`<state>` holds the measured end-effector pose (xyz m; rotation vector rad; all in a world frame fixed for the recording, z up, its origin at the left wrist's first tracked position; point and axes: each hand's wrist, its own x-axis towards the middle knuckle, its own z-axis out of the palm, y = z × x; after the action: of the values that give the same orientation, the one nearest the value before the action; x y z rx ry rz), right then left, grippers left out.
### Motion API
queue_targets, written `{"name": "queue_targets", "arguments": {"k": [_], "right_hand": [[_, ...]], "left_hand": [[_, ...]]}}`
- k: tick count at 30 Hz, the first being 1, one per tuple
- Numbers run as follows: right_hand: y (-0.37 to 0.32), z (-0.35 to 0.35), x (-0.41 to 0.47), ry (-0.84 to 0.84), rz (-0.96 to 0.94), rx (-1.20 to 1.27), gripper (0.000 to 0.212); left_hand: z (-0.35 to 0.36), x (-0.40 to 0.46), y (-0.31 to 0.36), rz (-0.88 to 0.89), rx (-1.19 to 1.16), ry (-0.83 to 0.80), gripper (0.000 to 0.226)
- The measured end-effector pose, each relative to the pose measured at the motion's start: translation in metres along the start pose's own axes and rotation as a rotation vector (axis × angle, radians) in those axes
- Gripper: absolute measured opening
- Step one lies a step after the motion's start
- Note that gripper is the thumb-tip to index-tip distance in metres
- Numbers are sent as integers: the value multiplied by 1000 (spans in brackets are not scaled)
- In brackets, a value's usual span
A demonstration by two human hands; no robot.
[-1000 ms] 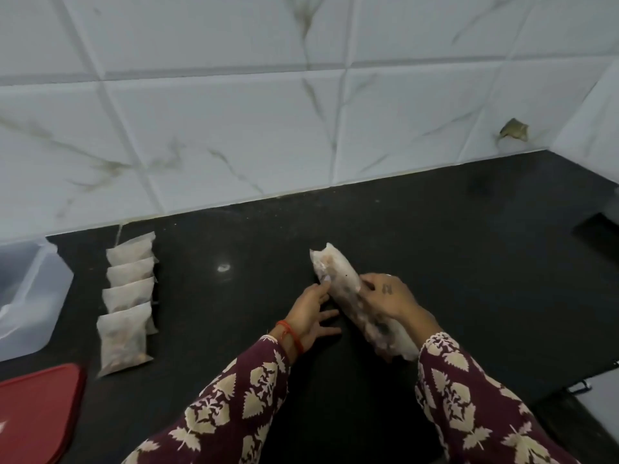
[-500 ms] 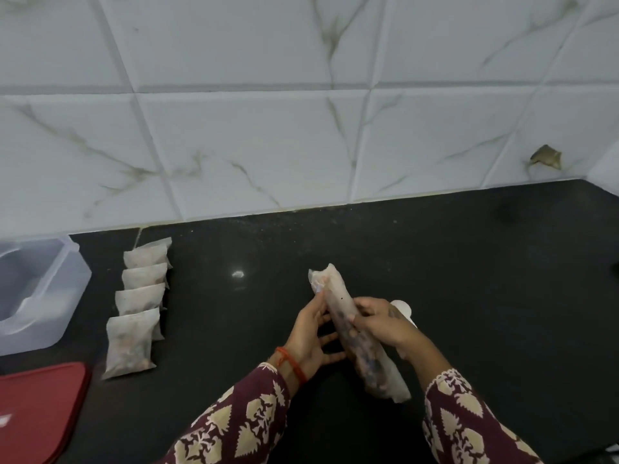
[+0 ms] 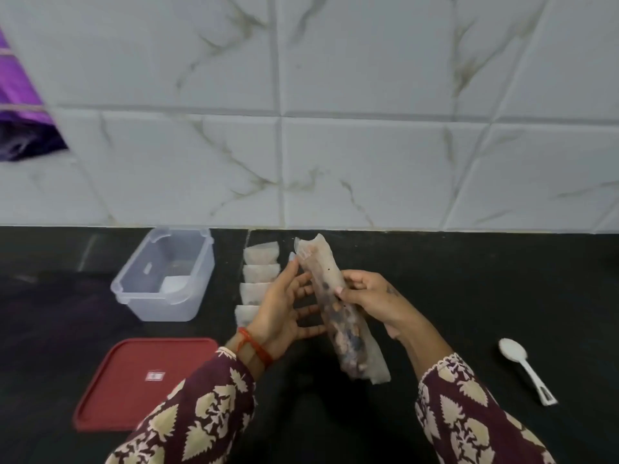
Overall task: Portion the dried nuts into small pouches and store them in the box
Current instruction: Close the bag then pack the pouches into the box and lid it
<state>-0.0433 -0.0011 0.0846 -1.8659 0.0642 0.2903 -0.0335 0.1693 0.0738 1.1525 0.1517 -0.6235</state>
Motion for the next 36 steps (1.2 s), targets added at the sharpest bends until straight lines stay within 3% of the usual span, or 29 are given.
{"name": "queue_targets", "arguments": {"k": [12, 16, 20, 24, 27, 30, 33, 36], "right_hand": [[-118, 175, 108, -93, -123, -51, 34], [-123, 217, 148, -89, -84, -73, 38], [-104, 244, 174, -16, -59, -187, 41], [-96, 247, 170, 57, -154, -342, 38], [-88, 236, 147, 190, -414, -363, 33], [-66, 234, 117, 257, -656, -397, 37], [-48, 240, 110, 219, -683, -503, 39], [-55, 240, 117, 189, -676, -493, 35]], "left_hand": [[-169, -50, 126, 200, 97, 251, 72], [-208, -37, 143, 169, 124, 268, 78], [-228, -18, 138, 114, 242, 331, 67], [-249, 1, 124, 207, 513, 434, 61], [-269, 16, 122, 547, 1120, 695, 61], [-279, 32, 122, 650, 1498, 555, 78], [-286, 46, 119, 495, 1693, 408, 85], [-291, 51, 116, 446, 1851, 377, 93]]}}
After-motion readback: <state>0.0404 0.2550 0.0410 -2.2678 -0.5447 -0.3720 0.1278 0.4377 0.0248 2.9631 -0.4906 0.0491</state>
